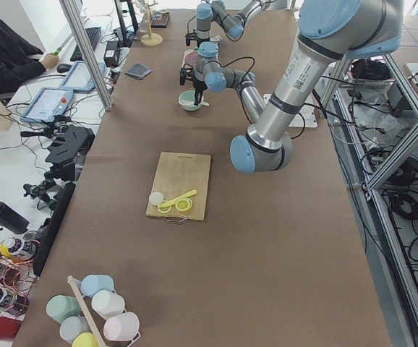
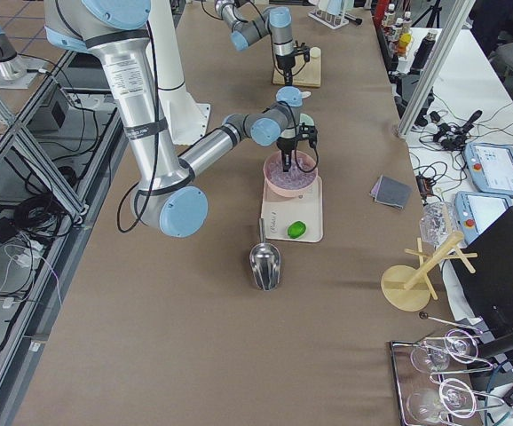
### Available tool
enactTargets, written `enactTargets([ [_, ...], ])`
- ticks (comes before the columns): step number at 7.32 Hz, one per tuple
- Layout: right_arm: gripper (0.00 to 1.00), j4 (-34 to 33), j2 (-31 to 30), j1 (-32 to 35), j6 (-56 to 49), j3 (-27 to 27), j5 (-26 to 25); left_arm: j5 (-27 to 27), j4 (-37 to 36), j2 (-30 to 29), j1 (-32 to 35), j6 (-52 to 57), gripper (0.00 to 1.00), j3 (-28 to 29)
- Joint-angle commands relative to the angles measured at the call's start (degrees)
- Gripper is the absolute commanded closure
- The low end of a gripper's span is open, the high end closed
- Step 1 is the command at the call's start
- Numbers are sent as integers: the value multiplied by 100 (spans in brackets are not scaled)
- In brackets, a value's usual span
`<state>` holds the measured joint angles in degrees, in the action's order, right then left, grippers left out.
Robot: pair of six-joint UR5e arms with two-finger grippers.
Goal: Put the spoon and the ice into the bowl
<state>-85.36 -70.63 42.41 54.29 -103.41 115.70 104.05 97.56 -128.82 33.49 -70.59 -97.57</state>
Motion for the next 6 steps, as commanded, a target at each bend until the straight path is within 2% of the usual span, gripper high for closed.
enactTargets([
  [1, 100, -24, -30, 162, -24, -223, 66, -7, 0, -29, -9, -8, 100, -7],
  [3, 100, -445, 31, 285, -68, -504, 128, -16, -26, -204, -244, -60, 100, 10],
  [4, 100, -438, 40, 312, -68, -540, 120, -16, -52, -327, -385, -130, 100, 106],
  [6, 100, -403, 92, 312, -68, -540, 76, -16, -27, -739, -500, -218, 100, 614],
])
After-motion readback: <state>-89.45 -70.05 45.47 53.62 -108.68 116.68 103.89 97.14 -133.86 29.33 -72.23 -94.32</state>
